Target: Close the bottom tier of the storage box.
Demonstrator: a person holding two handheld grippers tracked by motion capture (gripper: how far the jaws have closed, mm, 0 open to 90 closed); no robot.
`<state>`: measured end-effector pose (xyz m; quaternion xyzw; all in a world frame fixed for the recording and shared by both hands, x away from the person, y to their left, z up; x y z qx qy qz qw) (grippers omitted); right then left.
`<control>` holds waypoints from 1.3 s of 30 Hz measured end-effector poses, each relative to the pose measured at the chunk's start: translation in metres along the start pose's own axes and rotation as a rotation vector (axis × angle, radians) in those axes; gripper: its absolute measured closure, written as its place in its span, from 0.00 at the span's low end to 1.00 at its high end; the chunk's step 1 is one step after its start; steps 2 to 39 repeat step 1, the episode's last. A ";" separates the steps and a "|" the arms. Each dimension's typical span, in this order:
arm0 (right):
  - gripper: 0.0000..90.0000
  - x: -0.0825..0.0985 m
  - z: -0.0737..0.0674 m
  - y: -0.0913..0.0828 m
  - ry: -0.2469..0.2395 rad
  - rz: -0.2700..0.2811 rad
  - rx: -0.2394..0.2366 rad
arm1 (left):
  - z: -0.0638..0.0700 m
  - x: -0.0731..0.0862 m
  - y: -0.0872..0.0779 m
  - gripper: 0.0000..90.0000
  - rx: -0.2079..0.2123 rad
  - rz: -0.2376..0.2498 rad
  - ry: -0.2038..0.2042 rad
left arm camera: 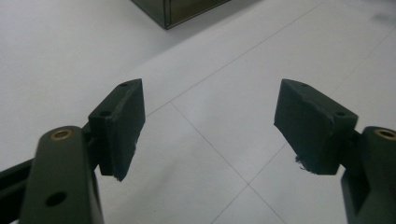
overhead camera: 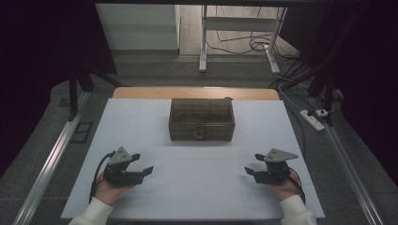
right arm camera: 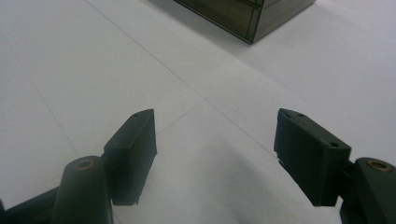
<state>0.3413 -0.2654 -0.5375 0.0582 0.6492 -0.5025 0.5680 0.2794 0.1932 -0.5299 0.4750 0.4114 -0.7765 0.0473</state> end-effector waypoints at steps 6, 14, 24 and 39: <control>0.33 0.000 0.000 0.000 0.002 0.003 -0.001 | 0.000 0.000 0.000 0.27 0.000 -0.001 -0.002; 0.33 0.000 0.000 0.000 0.002 0.003 -0.001 | 0.000 0.000 0.000 0.27 0.000 -0.001 -0.002; 0.33 0.000 0.000 0.000 0.002 0.003 -0.001 | 0.000 0.000 0.000 0.27 0.000 -0.001 -0.002; 0.33 0.000 0.000 0.000 0.002 0.003 -0.001 | 0.000 0.000 0.000 0.27 0.000 -0.001 -0.002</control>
Point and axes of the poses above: each handheld gripper's, and its own axes: y roughly forward along the jaws, x roughly out of its underside, z roughly to its right, the point moved 4 cm from there along y, roughly forward along the jaws, and after that the axes turned 9 degrees about x, right-handed, at the moved point
